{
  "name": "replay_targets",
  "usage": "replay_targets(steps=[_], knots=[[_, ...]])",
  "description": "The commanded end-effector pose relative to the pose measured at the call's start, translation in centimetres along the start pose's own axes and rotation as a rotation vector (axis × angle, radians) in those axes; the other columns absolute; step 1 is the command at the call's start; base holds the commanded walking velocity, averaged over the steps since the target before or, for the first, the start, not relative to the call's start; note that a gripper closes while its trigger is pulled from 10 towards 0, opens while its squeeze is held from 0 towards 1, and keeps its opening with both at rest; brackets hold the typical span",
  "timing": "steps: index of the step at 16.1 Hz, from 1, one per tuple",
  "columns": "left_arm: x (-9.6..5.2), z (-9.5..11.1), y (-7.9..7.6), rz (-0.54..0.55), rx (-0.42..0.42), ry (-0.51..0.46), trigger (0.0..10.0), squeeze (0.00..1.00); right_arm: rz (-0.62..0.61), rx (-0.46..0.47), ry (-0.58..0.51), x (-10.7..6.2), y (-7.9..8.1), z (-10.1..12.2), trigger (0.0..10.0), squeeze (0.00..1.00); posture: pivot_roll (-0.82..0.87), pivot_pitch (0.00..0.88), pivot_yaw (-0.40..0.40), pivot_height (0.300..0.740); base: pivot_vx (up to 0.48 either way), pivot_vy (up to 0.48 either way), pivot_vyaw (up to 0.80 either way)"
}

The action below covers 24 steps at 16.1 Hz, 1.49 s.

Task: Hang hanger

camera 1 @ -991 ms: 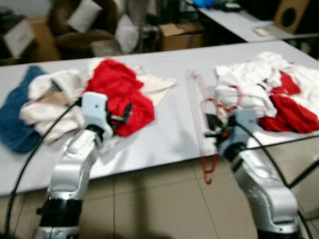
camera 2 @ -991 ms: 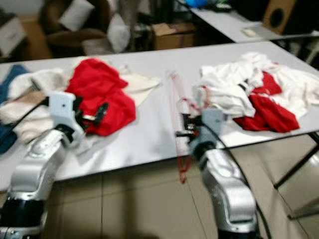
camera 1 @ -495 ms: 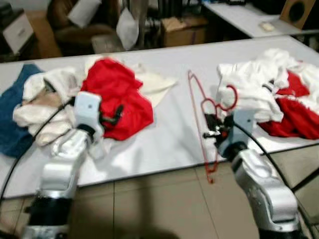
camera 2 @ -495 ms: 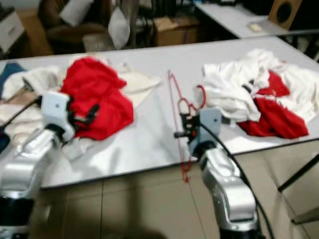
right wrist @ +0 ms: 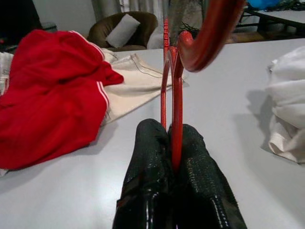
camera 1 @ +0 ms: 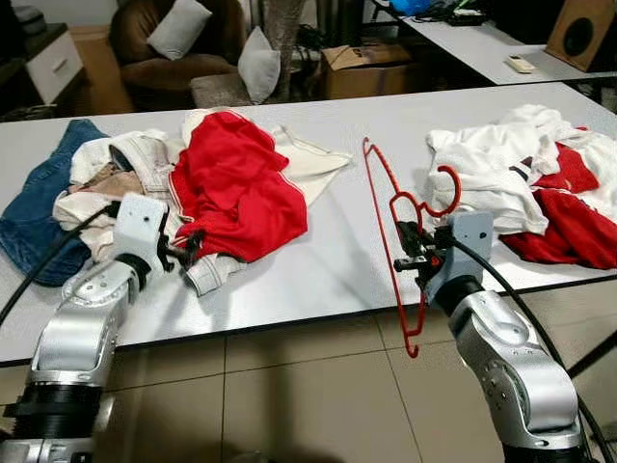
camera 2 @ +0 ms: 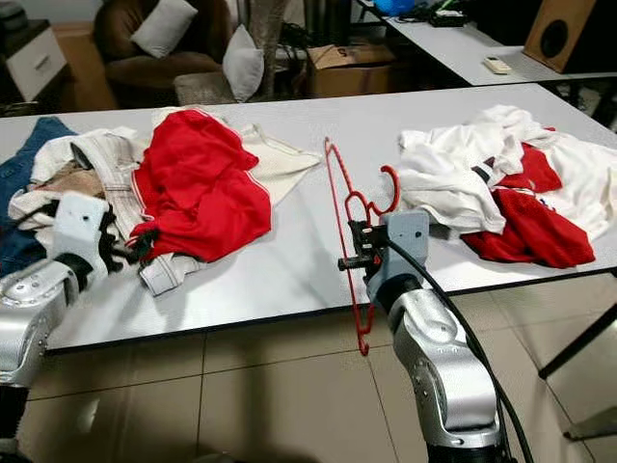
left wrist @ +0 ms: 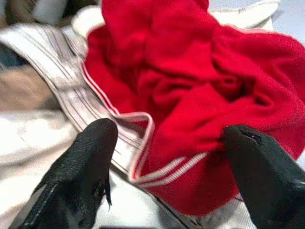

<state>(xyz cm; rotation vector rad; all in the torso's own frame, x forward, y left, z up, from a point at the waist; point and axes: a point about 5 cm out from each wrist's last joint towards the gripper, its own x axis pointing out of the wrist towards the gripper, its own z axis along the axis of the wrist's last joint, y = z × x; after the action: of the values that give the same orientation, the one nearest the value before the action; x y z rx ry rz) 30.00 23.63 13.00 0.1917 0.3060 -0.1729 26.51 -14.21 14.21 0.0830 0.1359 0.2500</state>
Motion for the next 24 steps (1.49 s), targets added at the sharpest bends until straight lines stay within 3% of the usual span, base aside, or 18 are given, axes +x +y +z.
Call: replay_targets(steps=[1, 3, 6, 18, 22, 24], knots=[[0.1, -0.6, 0.1, 0.0, -0.044, 0.025, 0.0, 0.0, -0.018, -0.012, -0.009, 0.0, -0.3, 0.1, 10.0, 0.0, -0.09, 0.0, 0.046, 0.74, 0.0, 0.0, 0.0], [0.4, -1.0, -0.4, -0.025, -0.108, 0.025, 0.0, 0.0, -0.025, -0.015, -0.009, -0.1, -0.4, 0.0, 10.0, 0.0, -0.09, 0.0, 0.049, 0.74, 0.0, 0.0, 0.0], [0.7, -1.5, -0.8, -0.045, -0.11, 0.034, 0.0, 0.0, -0.032, -0.021, -0.01, -0.3, -0.3, -0.1, 10.0, 0.0, -0.1, 0.0, 0.065, 0.74, 0.0, 0.0, 0.0], [0.5, -0.3, -1.4, -0.095, -0.117, -0.046, 0.0, 0.0, -0.042, -0.036, -0.008, -0.4, -0.3, -0.4, 10.0, 0.0, -0.1, 0.0, 0.06, 0.74, 0.0, 0.0, 0.0], [0.9, 2.5, -0.6, -0.074, -0.093, -0.165, 0.0, 0.0, -0.079, -0.043, -0.018, -0.4, -0.9, -0.2, 10.0, 0.0, -0.1, 0.0, 0.056, 0.74, 0.0, 0.0, 0.0], [1.9, 6.1, 0.0, -0.081, -0.037, -0.271, 0.0, 0.0, -0.147, -0.029, -0.044, -0.3, -1.8, 0.2, 10.0, 0.0, -0.1, 0.0, 0.049, 0.74, 0.0, 0.0, 0.0]])
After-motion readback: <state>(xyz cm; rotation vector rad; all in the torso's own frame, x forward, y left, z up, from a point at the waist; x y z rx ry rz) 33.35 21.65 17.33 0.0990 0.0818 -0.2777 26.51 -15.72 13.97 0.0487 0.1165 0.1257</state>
